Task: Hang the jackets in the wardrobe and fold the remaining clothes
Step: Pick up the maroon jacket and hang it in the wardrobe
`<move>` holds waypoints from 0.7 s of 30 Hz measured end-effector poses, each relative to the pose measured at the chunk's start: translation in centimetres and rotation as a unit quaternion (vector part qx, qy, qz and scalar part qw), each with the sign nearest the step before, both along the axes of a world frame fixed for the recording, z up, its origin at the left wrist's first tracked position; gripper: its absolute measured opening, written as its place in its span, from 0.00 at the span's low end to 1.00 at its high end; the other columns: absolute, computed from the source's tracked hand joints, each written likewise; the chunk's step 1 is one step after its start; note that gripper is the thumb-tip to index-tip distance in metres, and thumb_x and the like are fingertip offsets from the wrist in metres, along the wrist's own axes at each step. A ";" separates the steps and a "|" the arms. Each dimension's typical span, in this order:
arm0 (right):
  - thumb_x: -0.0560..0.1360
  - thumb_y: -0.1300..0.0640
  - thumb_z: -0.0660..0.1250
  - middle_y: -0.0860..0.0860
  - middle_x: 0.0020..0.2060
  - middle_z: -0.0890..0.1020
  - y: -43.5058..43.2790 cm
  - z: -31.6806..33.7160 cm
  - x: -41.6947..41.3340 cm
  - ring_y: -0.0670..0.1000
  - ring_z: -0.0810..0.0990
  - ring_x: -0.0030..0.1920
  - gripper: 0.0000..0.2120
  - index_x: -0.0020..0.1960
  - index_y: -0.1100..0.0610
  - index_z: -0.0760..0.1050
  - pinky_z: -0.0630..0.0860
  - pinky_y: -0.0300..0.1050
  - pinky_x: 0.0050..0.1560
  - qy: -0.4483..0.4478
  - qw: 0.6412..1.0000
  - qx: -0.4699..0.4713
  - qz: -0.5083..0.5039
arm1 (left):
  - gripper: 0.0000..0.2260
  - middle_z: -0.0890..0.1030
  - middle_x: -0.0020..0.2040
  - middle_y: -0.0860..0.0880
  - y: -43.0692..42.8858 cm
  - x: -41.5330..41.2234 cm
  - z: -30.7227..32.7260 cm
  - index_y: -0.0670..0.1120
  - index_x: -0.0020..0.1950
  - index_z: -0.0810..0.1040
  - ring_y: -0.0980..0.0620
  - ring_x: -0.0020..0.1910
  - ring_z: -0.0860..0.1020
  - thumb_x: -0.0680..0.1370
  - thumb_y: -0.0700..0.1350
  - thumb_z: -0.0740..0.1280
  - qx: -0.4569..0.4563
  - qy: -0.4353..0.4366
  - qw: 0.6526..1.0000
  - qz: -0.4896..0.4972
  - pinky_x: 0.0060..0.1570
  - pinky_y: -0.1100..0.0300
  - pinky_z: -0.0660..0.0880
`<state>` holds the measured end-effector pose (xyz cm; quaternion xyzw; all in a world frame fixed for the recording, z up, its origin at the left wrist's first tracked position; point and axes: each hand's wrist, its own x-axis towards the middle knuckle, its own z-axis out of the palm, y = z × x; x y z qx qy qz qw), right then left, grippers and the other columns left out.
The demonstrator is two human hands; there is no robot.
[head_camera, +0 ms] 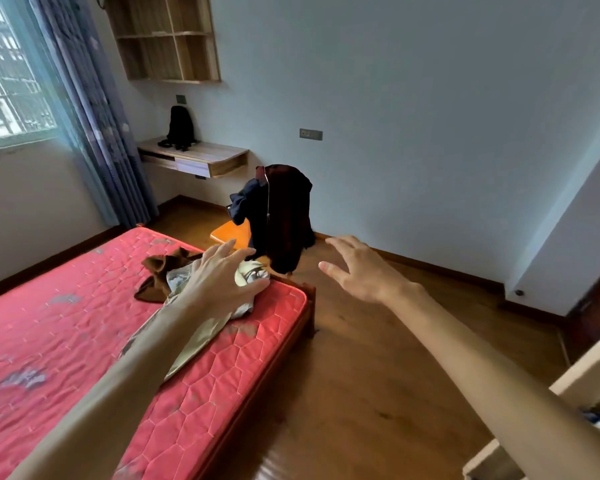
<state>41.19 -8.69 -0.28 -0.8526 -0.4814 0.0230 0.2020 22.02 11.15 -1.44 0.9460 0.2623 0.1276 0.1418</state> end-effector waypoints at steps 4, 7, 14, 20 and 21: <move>0.79 0.38 0.62 0.49 0.78 0.61 2.4 0.8 3.0 0.51 0.62 0.77 0.34 0.79 0.50 0.57 0.65 0.50 0.72 -0.021 1.000 -0.021 -0.006 | 0.33 0.60 0.80 0.47 3.4 3.8 -0.1 0.59 0.75 0.67 0.41 0.79 0.56 0.73 0.69 0.67 -0.007 0.000 1.000 -0.013 0.73 0.37 0.58; 0.79 0.38 0.61 0.49 0.78 0.62 3.7 0.8 5.2 0.52 0.63 0.76 0.33 0.79 0.51 0.58 0.65 0.50 0.72 -0.029 0.999 -0.019 -0.021 | 0.34 0.62 0.79 0.46 4.9 6.7 -0.4 0.56 0.75 0.68 0.40 0.78 0.59 0.73 0.68 0.67 -0.018 0.000 1.000 -0.022 0.72 0.39 0.61; 0.82 0.41 0.59 0.49 0.76 0.64 5.7 -0.7 11.2 0.50 0.65 0.75 0.28 0.78 0.51 0.61 0.67 0.50 0.71 0.003 0.999 -0.014 -0.053 | 0.38 0.74 0.71 0.49 7.9 14.0 -2.3 0.54 0.73 0.71 0.44 0.71 0.71 0.69 0.73 0.56 -0.069 0.007 0.997 -0.046 0.67 0.39 0.68; 0.81 0.40 0.59 0.49 0.76 0.64 7.2 -2.3 18.0 0.50 0.66 0.75 0.28 0.78 0.51 0.61 0.68 0.51 0.70 0.017 0.997 -0.014 -0.068 | 0.24 0.77 0.68 0.46 9.1 21.9 -3.5 0.49 0.73 0.73 0.45 0.68 0.74 0.80 0.57 0.66 -0.105 -0.002 0.993 -0.062 0.65 0.51 0.70; 0.81 0.40 0.59 0.49 0.76 0.64 7.5 -2.6 19.4 0.50 0.65 0.75 0.29 0.78 0.51 0.61 0.68 0.50 0.70 0.019 0.997 -0.014 -0.068 | 0.24 0.77 0.68 0.46 9.1 23.3 -3.5 0.48 0.73 0.73 0.46 0.68 0.74 0.80 0.57 0.65 -0.108 -0.003 0.992 -0.064 0.64 0.53 0.69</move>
